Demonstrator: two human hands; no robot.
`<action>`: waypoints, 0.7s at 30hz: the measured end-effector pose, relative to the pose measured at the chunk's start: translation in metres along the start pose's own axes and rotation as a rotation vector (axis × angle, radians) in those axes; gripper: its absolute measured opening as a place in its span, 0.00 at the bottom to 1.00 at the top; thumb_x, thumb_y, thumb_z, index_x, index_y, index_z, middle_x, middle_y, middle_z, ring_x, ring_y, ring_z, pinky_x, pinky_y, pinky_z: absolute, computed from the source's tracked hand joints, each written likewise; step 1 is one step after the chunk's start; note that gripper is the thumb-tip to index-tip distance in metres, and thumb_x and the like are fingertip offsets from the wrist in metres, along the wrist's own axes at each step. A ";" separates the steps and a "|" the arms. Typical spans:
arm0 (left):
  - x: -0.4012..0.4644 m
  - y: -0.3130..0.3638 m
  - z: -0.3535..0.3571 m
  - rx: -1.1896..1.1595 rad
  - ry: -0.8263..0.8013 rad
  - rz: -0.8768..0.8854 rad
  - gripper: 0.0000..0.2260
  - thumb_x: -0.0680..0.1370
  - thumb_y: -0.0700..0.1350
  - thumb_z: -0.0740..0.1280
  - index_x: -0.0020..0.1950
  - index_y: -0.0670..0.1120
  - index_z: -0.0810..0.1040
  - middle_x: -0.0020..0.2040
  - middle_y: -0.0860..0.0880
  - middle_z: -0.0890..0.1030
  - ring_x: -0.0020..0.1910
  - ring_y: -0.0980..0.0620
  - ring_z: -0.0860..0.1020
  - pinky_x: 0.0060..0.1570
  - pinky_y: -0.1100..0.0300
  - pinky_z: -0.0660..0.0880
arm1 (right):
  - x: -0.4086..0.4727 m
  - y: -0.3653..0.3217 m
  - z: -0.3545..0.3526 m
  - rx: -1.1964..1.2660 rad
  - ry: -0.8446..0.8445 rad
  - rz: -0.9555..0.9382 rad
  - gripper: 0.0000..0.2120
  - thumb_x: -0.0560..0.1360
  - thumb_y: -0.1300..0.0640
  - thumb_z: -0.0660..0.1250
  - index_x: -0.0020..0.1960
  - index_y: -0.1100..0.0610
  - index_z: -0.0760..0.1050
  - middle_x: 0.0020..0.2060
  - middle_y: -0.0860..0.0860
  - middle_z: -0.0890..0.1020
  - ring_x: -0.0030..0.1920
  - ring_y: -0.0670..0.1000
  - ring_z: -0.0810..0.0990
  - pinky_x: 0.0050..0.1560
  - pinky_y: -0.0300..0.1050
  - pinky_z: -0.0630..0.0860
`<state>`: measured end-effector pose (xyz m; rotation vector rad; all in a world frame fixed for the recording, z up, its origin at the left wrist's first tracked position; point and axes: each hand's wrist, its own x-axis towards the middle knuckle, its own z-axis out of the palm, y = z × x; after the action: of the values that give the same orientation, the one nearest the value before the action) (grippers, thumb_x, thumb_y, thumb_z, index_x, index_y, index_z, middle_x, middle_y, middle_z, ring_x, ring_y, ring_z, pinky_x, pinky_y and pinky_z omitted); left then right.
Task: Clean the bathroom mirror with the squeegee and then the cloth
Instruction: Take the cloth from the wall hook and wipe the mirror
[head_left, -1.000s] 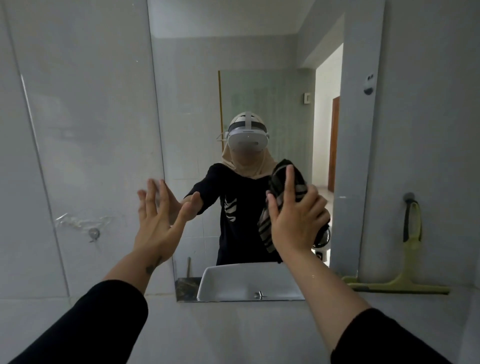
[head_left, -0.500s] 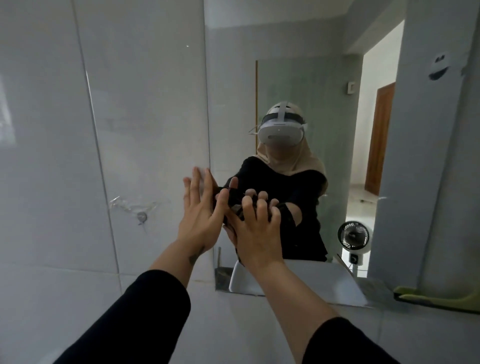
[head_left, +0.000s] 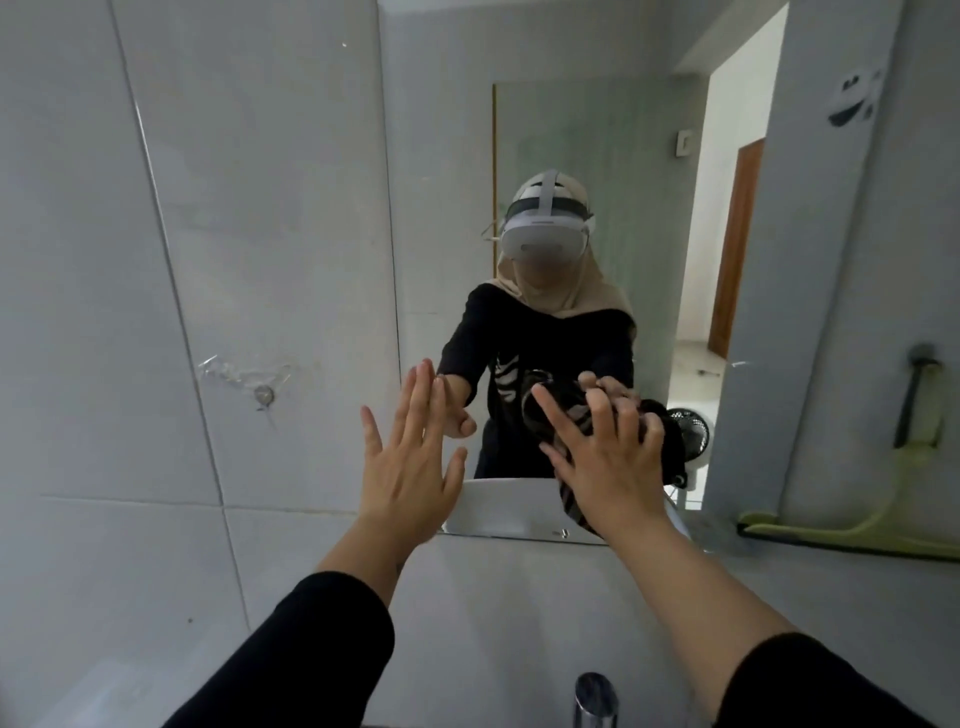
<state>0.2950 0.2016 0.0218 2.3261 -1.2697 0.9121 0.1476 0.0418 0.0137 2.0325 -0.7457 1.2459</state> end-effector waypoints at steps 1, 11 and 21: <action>-0.002 0.001 0.003 0.016 -0.021 -0.007 0.34 0.79 0.57 0.51 0.77 0.45 0.36 0.76 0.48 0.31 0.76 0.51 0.34 0.72 0.34 0.47 | -0.004 0.011 -0.002 -0.004 -0.020 0.046 0.35 0.72 0.38 0.63 0.75 0.41 0.53 0.60 0.57 0.65 0.56 0.60 0.67 0.53 0.59 0.66; 0.000 0.002 0.016 0.021 0.020 0.006 0.40 0.75 0.65 0.47 0.76 0.45 0.33 0.76 0.48 0.31 0.76 0.49 0.35 0.72 0.38 0.48 | -0.048 0.083 0.001 0.100 -0.077 0.654 0.32 0.76 0.38 0.52 0.76 0.46 0.51 0.58 0.66 0.69 0.51 0.65 0.70 0.49 0.60 0.68; -0.001 -0.005 0.021 0.007 0.114 0.068 0.34 0.79 0.62 0.46 0.77 0.46 0.35 0.77 0.49 0.32 0.75 0.52 0.34 0.73 0.39 0.40 | -0.071 0.046 0.017 0.177 -0.064 0.722 0.30 0.76 0.38 0.49 0.76 0.44 0.47 0.61 0.67 0.67 0.54 0.66 0.68 0.53 0.61 0.64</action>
<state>0.3065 0.1933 0.0053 2.2140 -1.3075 1.0573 0.0958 0.0093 -0.0467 2.0107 -1.5357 1.6801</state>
